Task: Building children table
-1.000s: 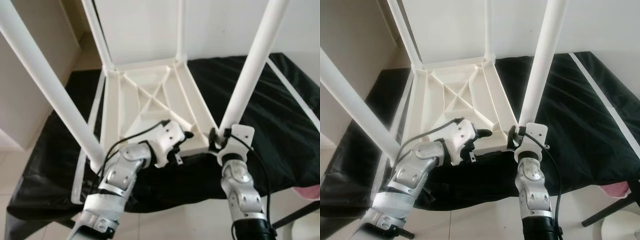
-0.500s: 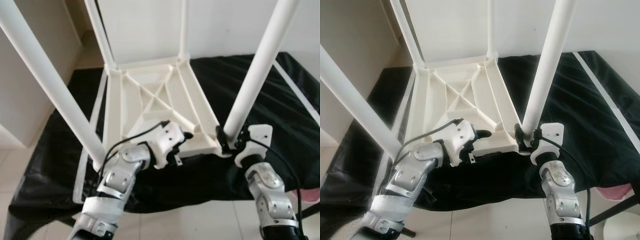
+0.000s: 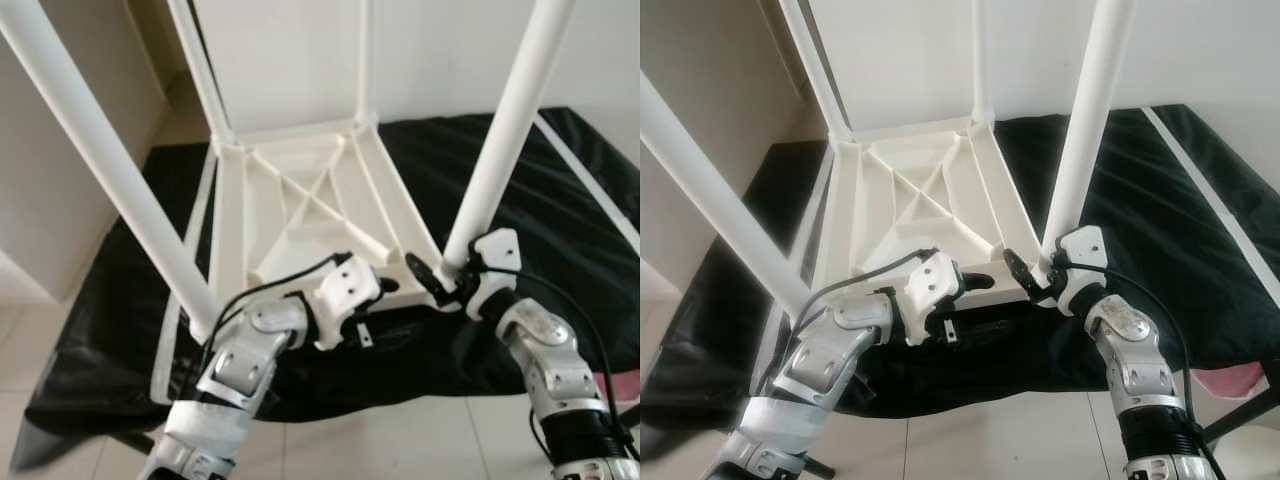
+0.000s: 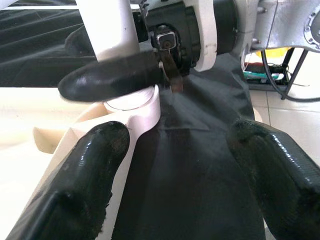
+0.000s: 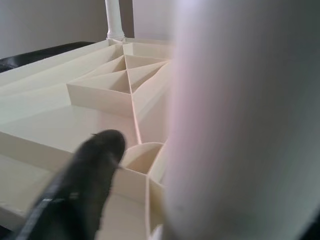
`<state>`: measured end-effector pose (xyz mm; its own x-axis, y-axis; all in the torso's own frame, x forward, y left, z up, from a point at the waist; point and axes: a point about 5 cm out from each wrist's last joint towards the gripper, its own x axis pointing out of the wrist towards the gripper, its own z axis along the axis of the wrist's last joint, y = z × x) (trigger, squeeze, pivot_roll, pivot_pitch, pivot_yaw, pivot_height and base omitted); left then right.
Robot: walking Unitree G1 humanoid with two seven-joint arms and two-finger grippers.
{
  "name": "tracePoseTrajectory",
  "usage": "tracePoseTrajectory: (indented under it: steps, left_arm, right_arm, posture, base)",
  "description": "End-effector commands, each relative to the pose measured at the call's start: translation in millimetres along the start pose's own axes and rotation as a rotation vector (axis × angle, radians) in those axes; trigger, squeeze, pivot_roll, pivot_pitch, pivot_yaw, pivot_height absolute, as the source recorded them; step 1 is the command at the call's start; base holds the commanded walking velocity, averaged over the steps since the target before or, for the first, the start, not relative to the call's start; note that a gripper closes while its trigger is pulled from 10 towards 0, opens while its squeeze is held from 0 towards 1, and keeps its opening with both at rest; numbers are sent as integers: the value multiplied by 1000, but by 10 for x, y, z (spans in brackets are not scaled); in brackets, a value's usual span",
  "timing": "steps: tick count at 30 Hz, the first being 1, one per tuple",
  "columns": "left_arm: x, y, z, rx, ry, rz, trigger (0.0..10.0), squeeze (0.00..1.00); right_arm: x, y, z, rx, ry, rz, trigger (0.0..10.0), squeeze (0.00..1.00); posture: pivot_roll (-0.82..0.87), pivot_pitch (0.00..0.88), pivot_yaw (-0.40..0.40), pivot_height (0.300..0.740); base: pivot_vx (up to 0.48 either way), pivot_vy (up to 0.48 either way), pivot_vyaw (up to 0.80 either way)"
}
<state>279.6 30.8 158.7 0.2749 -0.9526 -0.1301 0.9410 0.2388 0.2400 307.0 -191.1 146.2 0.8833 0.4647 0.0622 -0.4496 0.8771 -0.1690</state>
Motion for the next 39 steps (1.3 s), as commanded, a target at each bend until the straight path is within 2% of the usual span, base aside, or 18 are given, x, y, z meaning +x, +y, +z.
tracePoseTrajectory:
  steps: [1, 13, 14, 17, 18, 22, 24, 25, 26, 29, 33, 37, 39]
  left_arm:
    - [-26, 4, 2, 8, 13, 33, 10000, 0]
    - [-24, 26, -13, 13, 25, 51, 10000, 0]
    - [-16, 24, -11, 16, 24, 48, 10000, 0]
    - [-12, 22, -12, 16, 25, 46, 10000, 0]
    - [1, 19, -14, 18, 27, 43, 10000, 0]
    - [23, 18, -17, 25, 34, 42, 10000, 0]
    - [47, 11, 1, 23, 26, 39, 10000, 0]
    - [47, 11, 1, 23, 26, 39, 10000, 0]
    - [58, 6, 10, 21, 22, 37, 10000, 0]
    - [69, 3, 9, 22, 21, 37, 10000, 0]
    - [77, 24, 15, 27, 20, 44, 10000, 0]
    - [79, 38, 24, 29, 18, 49, 10000, 0]
    - [78, 49, 28, 28, 15, 54, 10000, 0]
  right_arm:
    - [9, 78, -95, 10, 36, 55, 0, 0]
    - [-41, 8, -173, 33, 61, 52, 0, 0]
    - [-40, 7, -173, 50, 72, 13, 10000, 0]
    - [-26, 39, -158, 86, 56, -37, 10000, 0]
    - [3, 124, -146, 116, 43, -101, 10000, 0]
    - [30, 209, -169, 110, 56, -159, 10000, 0]
    - [66, 268, -189, 181, 58, -286, 10000, 0]
    - [66, 268, -189, 181, 58, -286, 10000, 0]
    - [85, 306, -190, 227, 51, -354, 10000, 0]
    - [111, 406, -163, 232, 38, -443, 10000, 0]
    - [63, 456, -192, 261, 62, -687, 10000, 0]
    - [65, 492, -183, 249, 69, -723, 10000, 0]
    - [66, 439, -151, 257, 47, -724, 10000, 0]
  posture:
    - [-94, 5, 81, 740]
    - [-98, 5, 83, 740]
    - [-105, 4, 87, 740]
    - [-107, 4, 88, 740]
    - [-110, 6, 88, 740]
    - [-113, 5, 92, 740]
    - [-116, 5, 93, 740]
    - [-116, 5, 93, 740]
    - [-118, 5, 93, 740]
    - [-118, 3, 92, 740]
    - [-112, 0, 83, 740]
    - [-112, 0, 83, 740]
    - [-114, 0, 85, 740]
  base:
    - [0, 0, 0]
    - [0, 0, 0]
    - [0, 0, 0]
    - [0, 0, 0]
    - [0, 0, 0]
    - [0, 0, 0]
    - [0, 0, 0]
    - [0, 0, 0]
    - [0, 0, 0]
    - [0, 0, 0]
    - [0, 0, 0]
    - [0, 0, 0]
    - [0, 0, 0]
